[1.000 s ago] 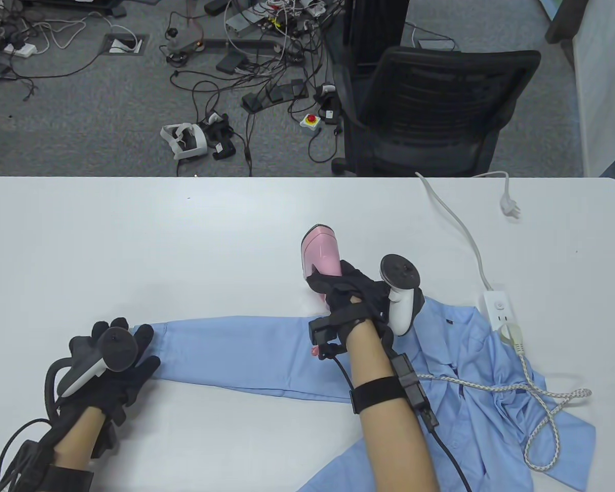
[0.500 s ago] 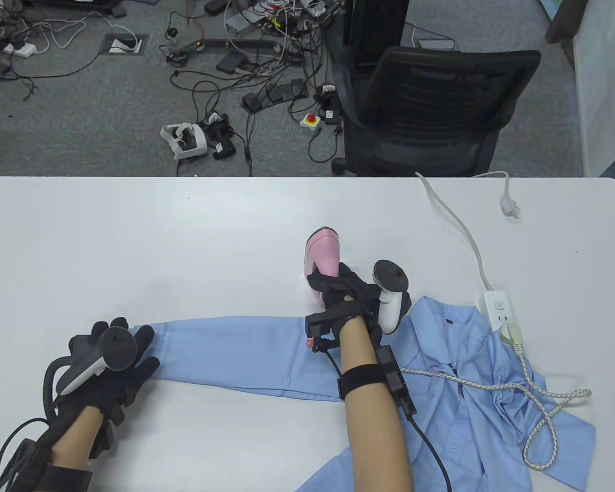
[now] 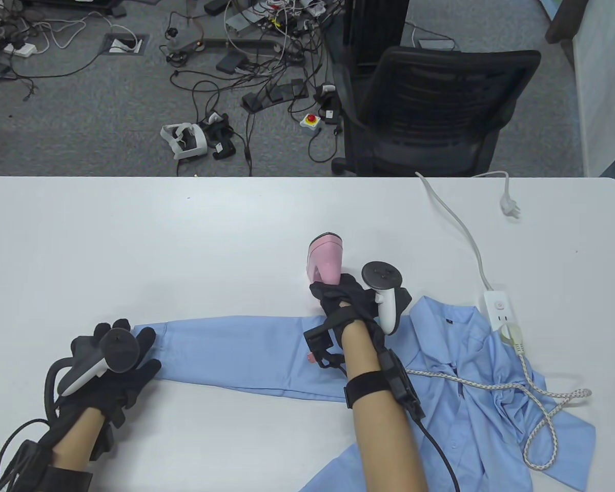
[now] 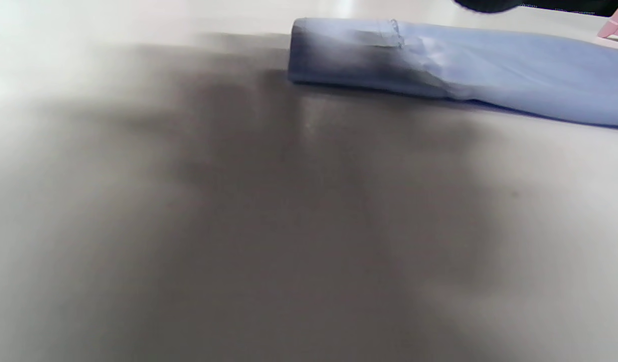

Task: Iron long-sleeve shirt with electric iron on table

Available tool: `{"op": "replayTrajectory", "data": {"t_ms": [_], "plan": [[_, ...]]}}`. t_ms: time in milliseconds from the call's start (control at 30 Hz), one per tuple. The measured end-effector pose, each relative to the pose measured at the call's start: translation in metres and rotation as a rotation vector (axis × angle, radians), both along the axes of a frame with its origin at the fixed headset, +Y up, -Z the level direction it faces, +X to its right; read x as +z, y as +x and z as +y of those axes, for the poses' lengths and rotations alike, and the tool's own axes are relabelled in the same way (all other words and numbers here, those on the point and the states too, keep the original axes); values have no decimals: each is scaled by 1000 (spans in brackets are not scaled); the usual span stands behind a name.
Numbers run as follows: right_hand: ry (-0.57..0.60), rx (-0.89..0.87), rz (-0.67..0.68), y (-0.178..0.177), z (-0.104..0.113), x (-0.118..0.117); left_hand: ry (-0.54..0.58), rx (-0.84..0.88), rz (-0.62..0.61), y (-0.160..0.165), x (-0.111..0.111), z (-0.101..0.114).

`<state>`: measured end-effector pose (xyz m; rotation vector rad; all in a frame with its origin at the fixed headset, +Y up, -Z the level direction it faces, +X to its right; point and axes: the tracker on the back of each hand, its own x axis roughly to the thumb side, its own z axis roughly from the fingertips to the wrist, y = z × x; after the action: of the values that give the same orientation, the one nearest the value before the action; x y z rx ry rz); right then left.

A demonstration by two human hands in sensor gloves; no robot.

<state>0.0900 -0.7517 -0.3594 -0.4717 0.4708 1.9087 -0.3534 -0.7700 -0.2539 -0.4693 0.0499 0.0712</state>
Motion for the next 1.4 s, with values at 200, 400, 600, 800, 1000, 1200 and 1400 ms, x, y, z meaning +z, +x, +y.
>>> {"op": "replayTrajectory", "data": {"t_ms": [200, 400, 600, 800, 1000, 1200, 1400], "plan": [[212, 345, 96, 28, 69, 29, -16, -15, -12, 3, -2, -5], [290, 645, 75, 98, 126, 42, -10, -6, -7, 0, -3, -3], [-25, 977, -23, 192, 92, 33, -11, -23, 10, -4, -4, -1], [-220, 1038, -21, 234, 42, 26, -38, -32, 6, -2, -3, -4], [-296, 1042, -2, 245, 13, 15, -41, -42, 6, -2, -2, -4], [-304, 1026, 27, 245, 6, 13, -50, -40, 0, 0, -2, -7], [-303, 1029, 61, 241, 3, 14, -59, -45, -4, 2, -3, -8]]}}
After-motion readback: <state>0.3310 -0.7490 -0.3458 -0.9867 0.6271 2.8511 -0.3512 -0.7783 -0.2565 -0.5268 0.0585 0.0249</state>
